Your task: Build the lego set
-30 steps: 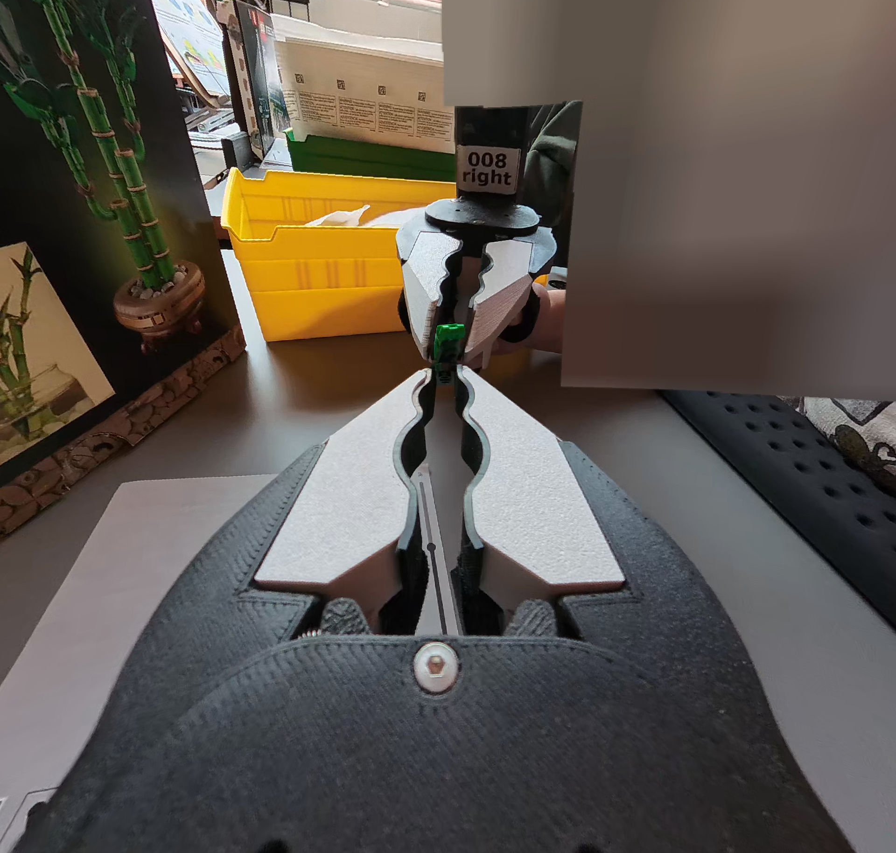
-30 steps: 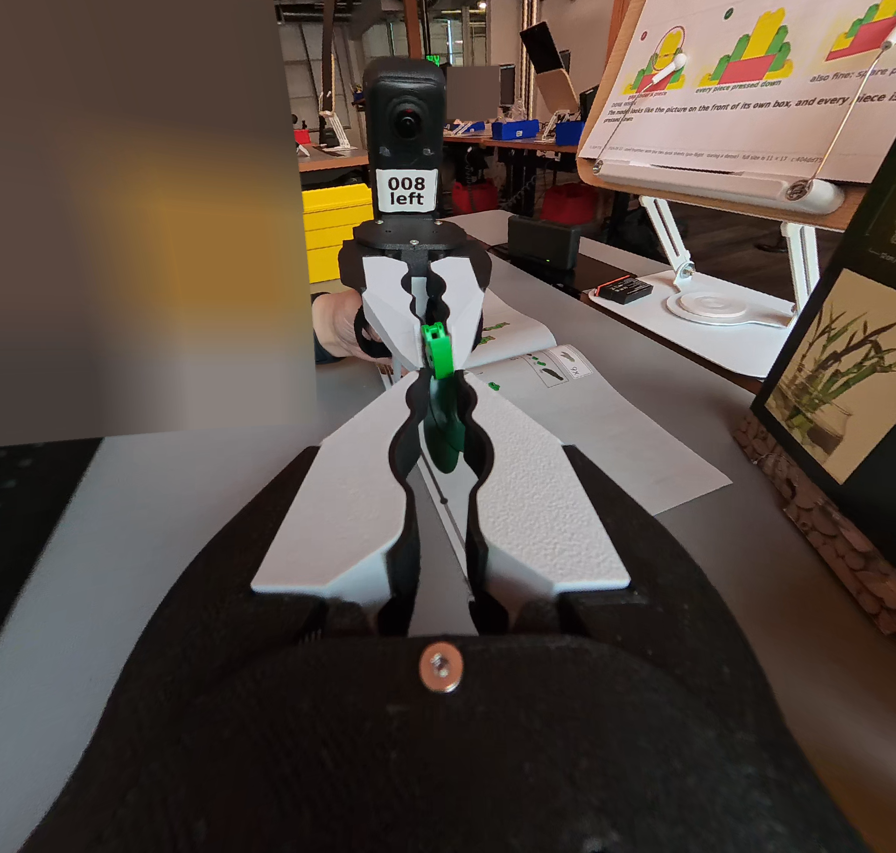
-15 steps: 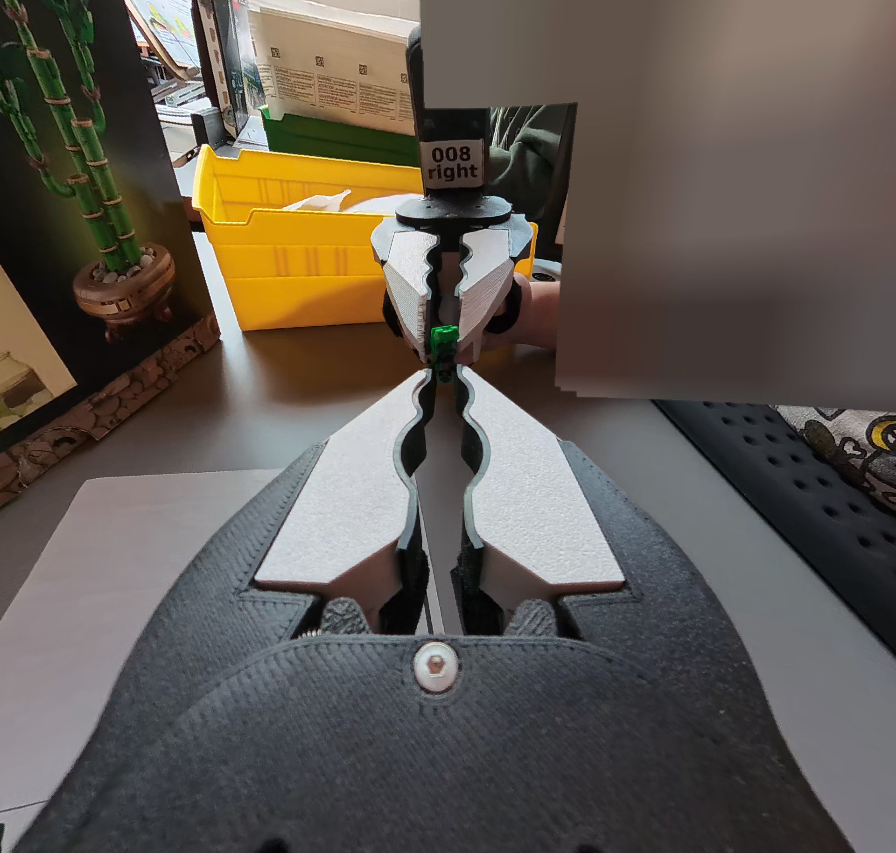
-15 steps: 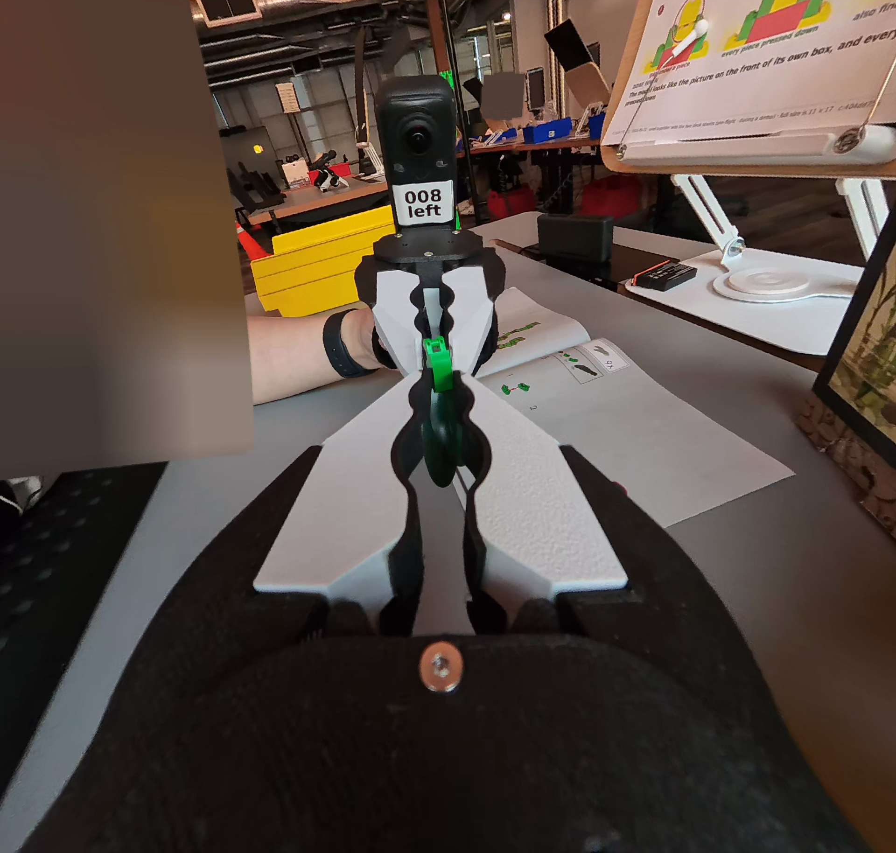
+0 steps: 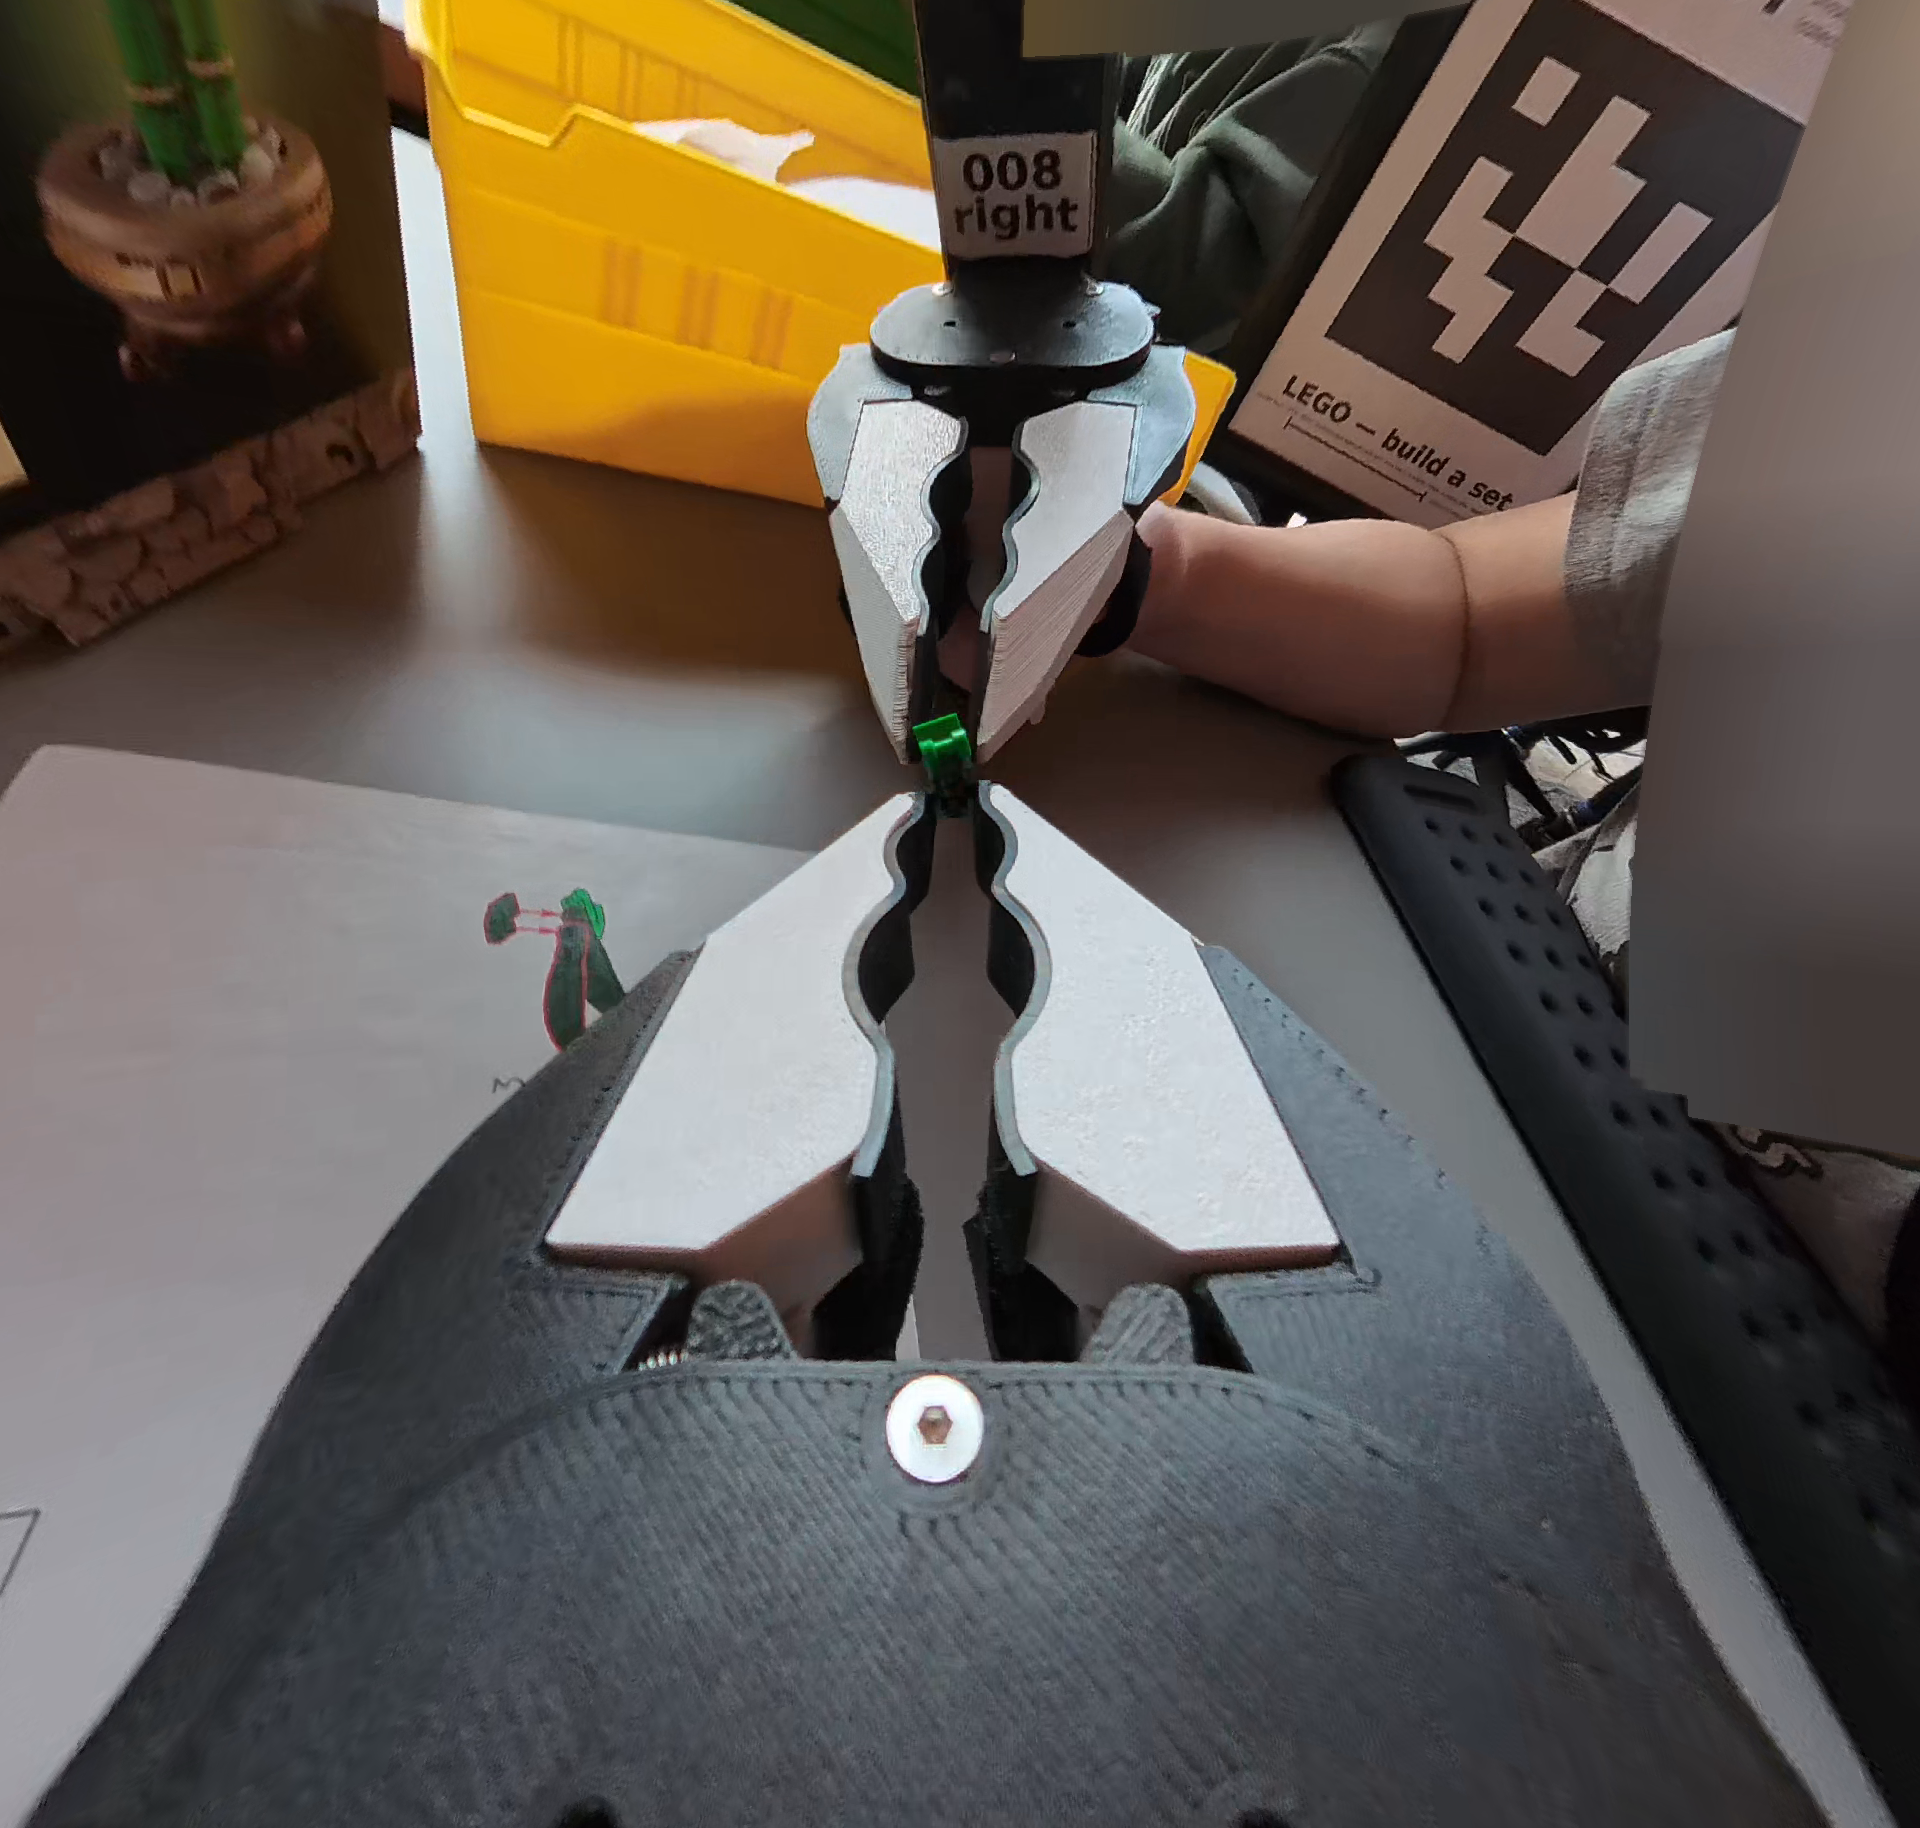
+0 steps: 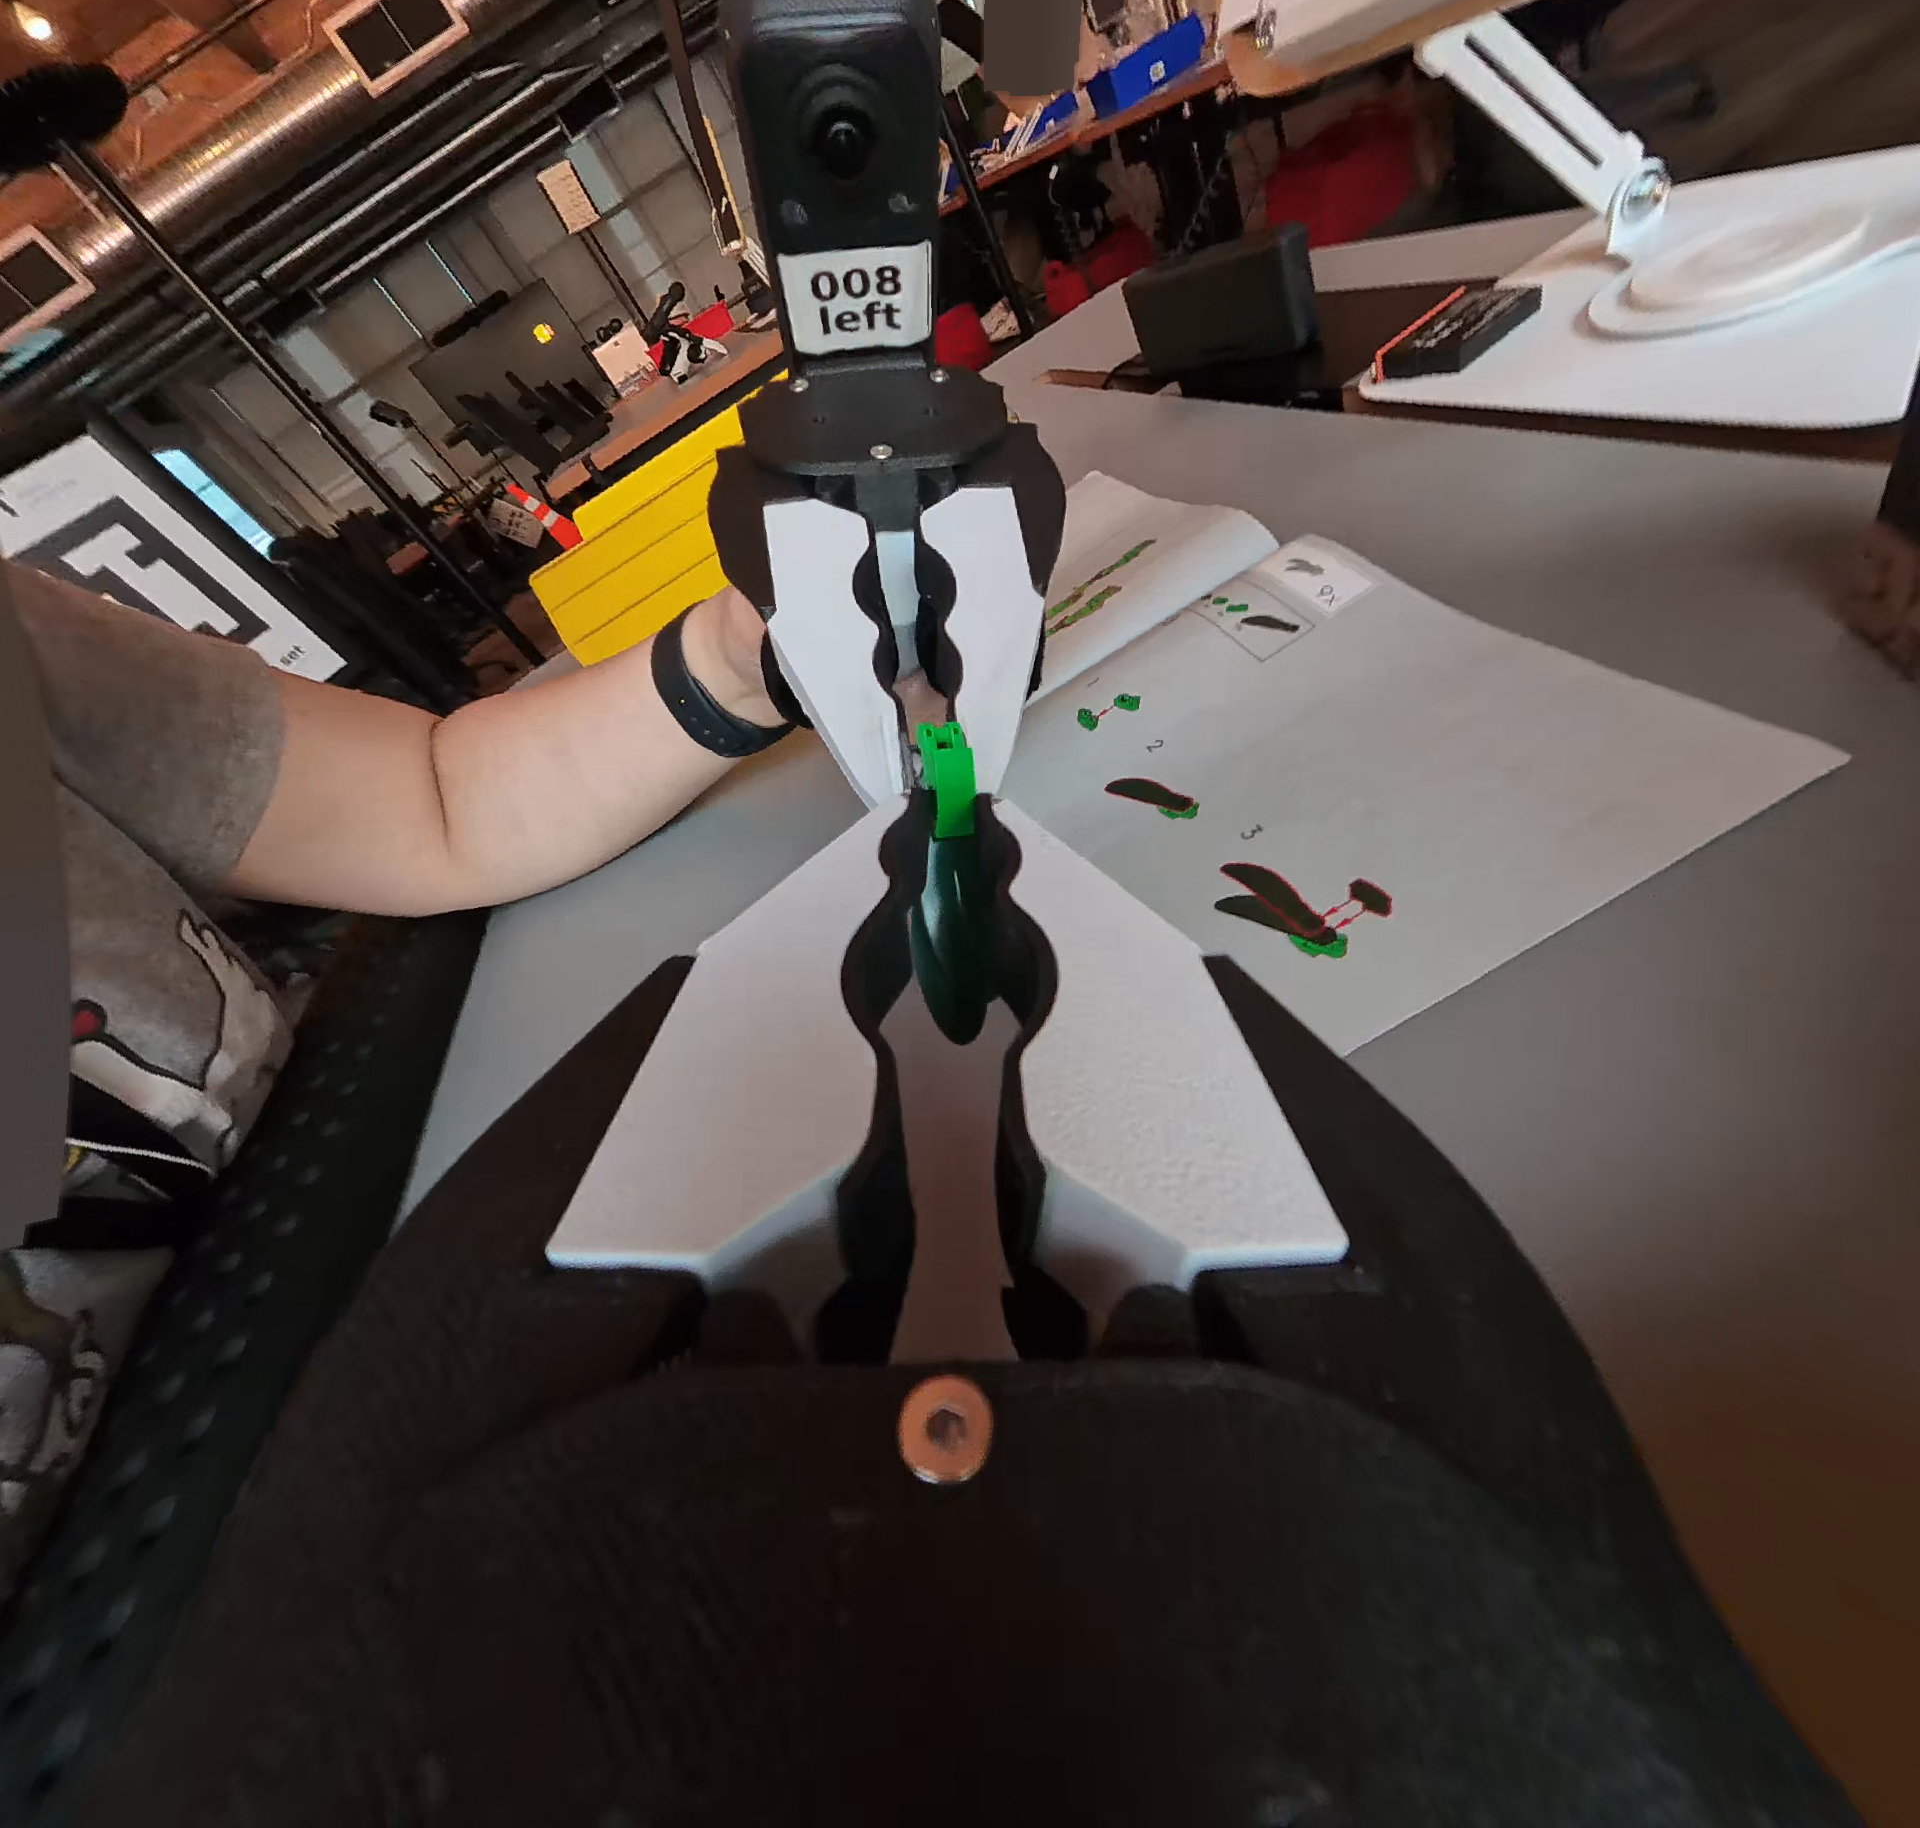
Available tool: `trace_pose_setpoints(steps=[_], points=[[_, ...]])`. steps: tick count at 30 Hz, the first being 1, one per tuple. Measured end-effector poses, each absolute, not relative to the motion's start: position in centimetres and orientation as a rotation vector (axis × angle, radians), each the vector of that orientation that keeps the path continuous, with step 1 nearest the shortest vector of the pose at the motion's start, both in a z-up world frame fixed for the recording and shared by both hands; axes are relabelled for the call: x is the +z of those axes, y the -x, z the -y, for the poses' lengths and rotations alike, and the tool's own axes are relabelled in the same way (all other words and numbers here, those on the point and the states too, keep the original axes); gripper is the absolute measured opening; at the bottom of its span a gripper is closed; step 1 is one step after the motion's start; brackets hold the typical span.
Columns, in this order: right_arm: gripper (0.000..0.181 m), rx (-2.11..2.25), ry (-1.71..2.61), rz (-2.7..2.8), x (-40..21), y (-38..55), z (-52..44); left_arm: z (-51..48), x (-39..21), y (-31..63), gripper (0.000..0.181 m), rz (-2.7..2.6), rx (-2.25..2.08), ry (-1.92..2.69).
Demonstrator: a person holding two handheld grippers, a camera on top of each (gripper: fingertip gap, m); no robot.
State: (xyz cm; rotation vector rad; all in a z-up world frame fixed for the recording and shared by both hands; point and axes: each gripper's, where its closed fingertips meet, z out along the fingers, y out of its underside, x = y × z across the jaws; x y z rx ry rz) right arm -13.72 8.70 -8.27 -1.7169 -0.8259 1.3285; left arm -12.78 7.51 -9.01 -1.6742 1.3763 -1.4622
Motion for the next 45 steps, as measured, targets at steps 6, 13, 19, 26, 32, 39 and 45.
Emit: trace_pose_setpoints(steps=[6, 13, 19, 26, 32, 39, 45], points=[[0.006, 1.409, 1.744, 0.723, -8.2, 13.7, -9.2, -7.9, -8.9, 12.8, 0.006, -1.322, -1.523, 1.760], [0.006, 1.418, 1.763, 0.655, -8.5, 13.7, -9.7, -8.5, -9.1, 12.8, 0.006, -1.271, -1.539, 1.811], [0.006, 1.386, 1.779, 0.650, -8.8, 13.8, -9.8, -8.6, -9.4, 12.8, 0.005, -1.263, -1.546, 1.833], [0.006, 1.336, 1.778, 0.653, -8.9, 13.8, -10.0, -8.8, -9.4, 12.9, 0.005, -1.241, -1.553, 1.858], [0.006, 1.267, 1.784, 0.660, -9.1, 13.8, -10.2, -9.0, -9.7, 12.9, 0.005, -1.233, -1.527, 1.886], [0.006, 1.229, 1.787, 0.634, -9.3, 13.7, -10.5, -9.4, -9.8, 12.8, 0.005, -1.205, -1.505, 1.907], [0.006, 1.167, 1.777, 0.615, -9.3, 13.7, -10.7, -9.6, -9.9, 12.8, 0.005, -1.183, -1.496, 1.933]])
